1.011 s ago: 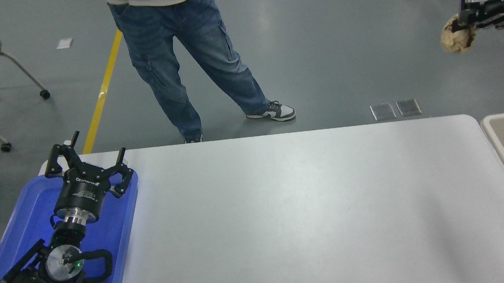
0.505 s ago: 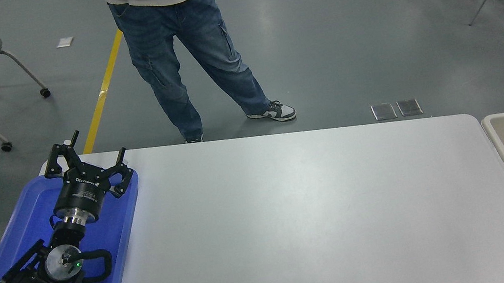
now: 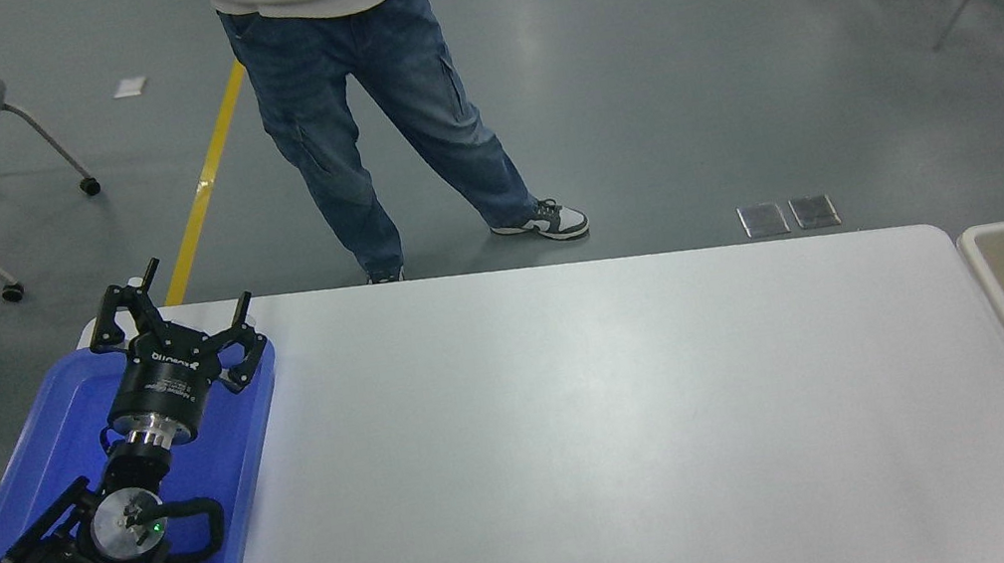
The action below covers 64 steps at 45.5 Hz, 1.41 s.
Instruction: Pick up paper ball place in dustbin
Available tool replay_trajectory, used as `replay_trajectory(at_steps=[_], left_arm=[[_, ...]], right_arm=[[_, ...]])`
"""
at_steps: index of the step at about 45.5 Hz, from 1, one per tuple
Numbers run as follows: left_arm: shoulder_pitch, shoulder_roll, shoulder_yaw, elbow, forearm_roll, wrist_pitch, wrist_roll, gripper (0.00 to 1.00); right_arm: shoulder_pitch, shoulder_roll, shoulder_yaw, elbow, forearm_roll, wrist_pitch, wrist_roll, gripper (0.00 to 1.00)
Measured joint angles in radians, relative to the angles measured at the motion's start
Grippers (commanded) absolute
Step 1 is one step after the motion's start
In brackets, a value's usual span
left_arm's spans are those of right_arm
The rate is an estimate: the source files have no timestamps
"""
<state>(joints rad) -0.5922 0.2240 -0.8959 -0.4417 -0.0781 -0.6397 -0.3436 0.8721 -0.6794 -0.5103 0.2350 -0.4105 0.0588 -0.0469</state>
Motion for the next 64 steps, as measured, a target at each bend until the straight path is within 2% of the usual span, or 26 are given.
replay_trajectory(at_steps=[19,21,25,27,28,64], left_arm=[[0.000,0.000,0.000,0.000,0.000,0.000,0.000,1.00],[0.000,0.000,0.000,0.000,0.000,0.000,0.000,1.00],[0.000,0.000,0.000,0.000,0.000,0.000,0.000,1.00],[0.000,0.000,0.000,0.000,0.000,0.000,0.000,1.00],[0.000,0.000,0.000,0.000,0.000,0.000,0.000,1.00],[0.000,0.000,0.000,0.000,0.000,0.000,0.000,1.00]], right_arm=[[-0.167,0.107,0.072,-0.107,0.021,-0.067,0.000,0.00],[-0.183,0.116,0.075,-0.111,0.033,-0.074,0.001,0.21],[-0.194,0.121,0.077,-0.116,0.042,-0.080,0.000,0.75],[-0.201,0.126,0.078,-0.116,0.047,-0.084,0.001,0.96],[-0.203,0.127,0.079,-0.116,0.049,-0.085,0.001,1.00],[-0.178,0.132,0.096,-0.121,0.072,-0.107,0.001,1.00]])
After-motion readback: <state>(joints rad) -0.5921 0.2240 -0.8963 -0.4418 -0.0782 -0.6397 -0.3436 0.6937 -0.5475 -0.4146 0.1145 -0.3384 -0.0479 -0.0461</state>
